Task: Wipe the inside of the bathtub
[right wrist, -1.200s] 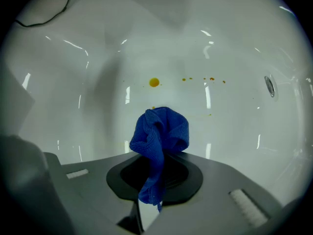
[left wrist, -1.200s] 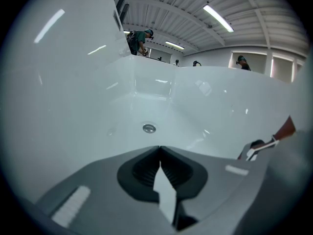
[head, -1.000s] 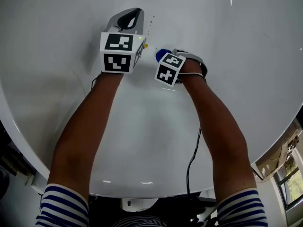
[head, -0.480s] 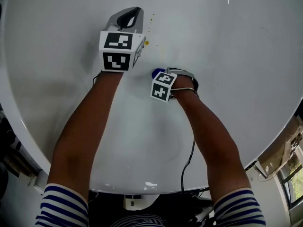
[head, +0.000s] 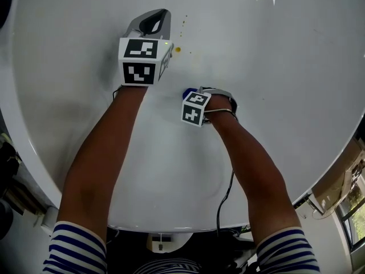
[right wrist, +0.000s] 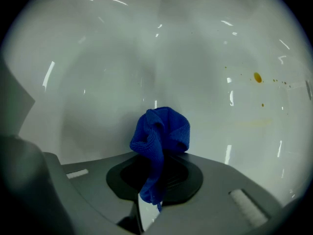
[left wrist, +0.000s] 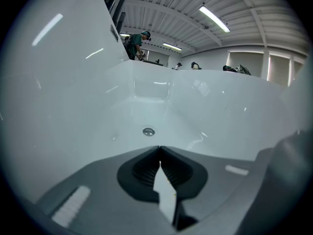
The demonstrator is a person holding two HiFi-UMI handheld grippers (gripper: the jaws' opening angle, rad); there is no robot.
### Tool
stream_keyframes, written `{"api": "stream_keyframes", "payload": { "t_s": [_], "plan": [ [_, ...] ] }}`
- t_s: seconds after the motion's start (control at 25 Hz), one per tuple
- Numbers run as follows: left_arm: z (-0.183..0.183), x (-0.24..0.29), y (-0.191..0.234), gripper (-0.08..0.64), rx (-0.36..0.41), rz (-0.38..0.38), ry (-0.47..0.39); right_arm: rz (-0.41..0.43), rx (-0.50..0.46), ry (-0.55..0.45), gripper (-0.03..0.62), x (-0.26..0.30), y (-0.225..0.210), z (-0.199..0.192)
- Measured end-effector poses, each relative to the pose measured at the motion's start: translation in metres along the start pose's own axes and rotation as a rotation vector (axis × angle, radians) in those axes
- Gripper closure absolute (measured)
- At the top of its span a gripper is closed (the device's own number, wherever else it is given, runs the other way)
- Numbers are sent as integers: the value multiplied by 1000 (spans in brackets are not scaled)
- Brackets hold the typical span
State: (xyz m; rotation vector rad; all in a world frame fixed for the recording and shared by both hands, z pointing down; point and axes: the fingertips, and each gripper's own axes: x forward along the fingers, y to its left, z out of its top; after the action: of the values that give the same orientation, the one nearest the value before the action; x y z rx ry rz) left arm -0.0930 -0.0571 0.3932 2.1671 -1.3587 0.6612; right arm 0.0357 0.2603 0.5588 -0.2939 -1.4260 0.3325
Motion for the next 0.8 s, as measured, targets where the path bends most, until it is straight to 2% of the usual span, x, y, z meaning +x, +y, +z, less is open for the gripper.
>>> {"api": "stream_keyframes", "payload": {
  "t_s": [0.24, 0.44, 0.56, 0.8],
  "plan": [
    [-3, -11, 4, 557, 2, 18, 14, -5, 25, -13, 541, -13, -2, 0],
    [0, -26, 6, 557, -12, 30, 45, -37, 35, -37, 541, -50, -12, 2],
    [2, -34, 7, 557, -22, 32, 62, -78, 45, -40, 541, -80, -35, 1],
    [9, -29, 4, 557, -35, 16, 61, -182, 74, -43, 541, -128, -110, -3]
  ]
}}
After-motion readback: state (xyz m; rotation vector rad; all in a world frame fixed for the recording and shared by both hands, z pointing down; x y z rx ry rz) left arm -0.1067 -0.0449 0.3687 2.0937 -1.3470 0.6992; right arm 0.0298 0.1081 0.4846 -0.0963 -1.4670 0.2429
